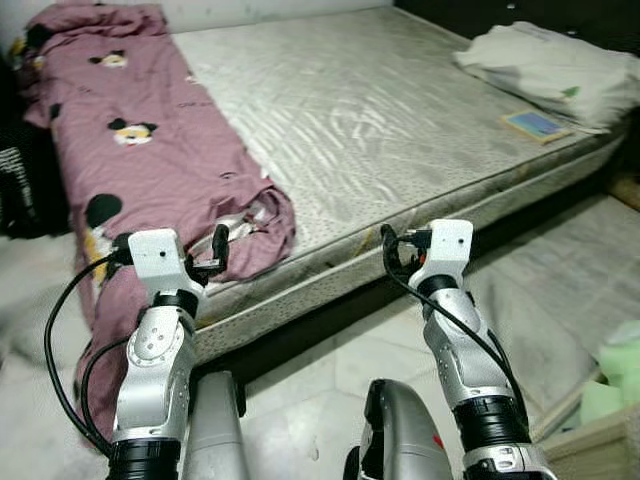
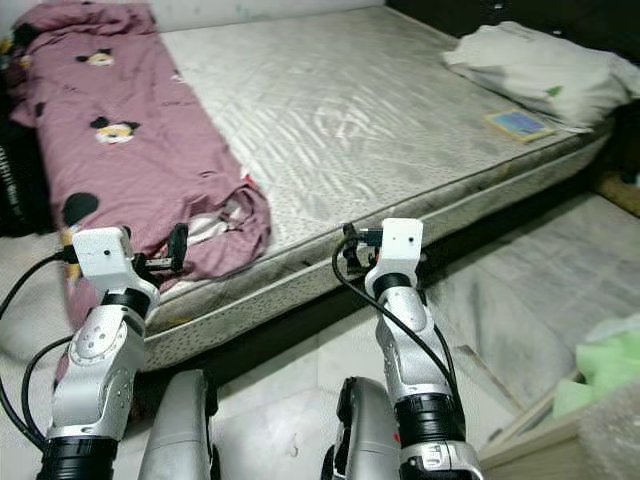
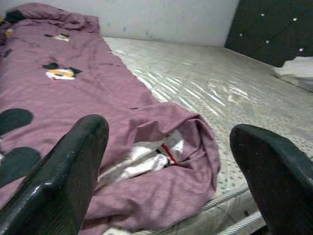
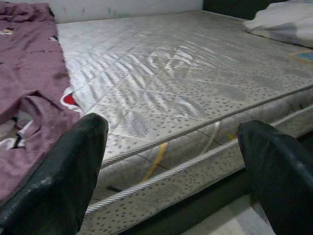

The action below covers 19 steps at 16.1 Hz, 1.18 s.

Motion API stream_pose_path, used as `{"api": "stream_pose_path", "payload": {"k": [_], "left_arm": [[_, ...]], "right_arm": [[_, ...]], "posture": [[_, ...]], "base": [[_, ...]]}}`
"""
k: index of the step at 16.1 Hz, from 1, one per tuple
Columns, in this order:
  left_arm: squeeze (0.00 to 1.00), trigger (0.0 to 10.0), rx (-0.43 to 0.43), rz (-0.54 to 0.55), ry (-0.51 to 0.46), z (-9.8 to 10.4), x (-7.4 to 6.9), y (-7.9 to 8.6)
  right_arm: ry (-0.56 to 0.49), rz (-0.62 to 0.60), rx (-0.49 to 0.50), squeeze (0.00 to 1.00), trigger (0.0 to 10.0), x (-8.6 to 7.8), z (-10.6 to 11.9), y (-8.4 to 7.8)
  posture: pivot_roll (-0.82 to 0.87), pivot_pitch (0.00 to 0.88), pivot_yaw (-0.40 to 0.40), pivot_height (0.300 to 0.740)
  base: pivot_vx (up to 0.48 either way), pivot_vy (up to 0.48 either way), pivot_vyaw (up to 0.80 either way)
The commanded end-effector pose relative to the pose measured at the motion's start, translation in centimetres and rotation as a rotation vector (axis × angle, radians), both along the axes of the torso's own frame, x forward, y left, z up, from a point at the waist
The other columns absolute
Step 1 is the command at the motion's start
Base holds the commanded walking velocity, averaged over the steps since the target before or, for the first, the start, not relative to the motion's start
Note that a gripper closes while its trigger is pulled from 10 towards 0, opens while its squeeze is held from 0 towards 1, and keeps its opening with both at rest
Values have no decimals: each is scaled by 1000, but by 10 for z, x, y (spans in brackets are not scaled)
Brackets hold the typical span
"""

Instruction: Clean up the room

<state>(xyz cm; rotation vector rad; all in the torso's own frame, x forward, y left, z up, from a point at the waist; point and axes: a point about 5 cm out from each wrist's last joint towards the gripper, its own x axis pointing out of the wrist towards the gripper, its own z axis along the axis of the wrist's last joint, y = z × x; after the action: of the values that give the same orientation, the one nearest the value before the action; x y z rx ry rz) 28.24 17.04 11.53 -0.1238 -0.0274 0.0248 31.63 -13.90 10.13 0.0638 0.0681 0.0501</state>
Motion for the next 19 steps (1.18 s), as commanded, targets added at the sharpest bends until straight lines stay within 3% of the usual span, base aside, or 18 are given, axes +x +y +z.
{"api": "stream_pose_path", "payload": {"k": [1, 4, 13, 19], "left_arm": [[0, 10000, 1, -11, -9, 2, 1, -2], [0, 10000, 2, -13, -6, 1, 1, -2], [0, 10000, 8, -19, 4, 0, 2, -3], [0, 10000, 1, 4, 36, -4, 5, -1]], "right_arm": [[-14, 12, -6, 0, 10000, 2, 3, 1], [-10, 12, -3, 0, 10000, 2, 3, 1], [-7, 3, 11, 0, 10000, 3, 2, 0], [-14, 17, -9, 0, 10000, 5, 4, 2]], "posture": [[45, 45, -47, 576], [45, 44, -47, 576], [46, 44, -45, 576], [41, 55, -48, 576]], "base": [[277, 0, 425], [276, 0, 640], [287, 0, 0], [91, 0, 589]]}}
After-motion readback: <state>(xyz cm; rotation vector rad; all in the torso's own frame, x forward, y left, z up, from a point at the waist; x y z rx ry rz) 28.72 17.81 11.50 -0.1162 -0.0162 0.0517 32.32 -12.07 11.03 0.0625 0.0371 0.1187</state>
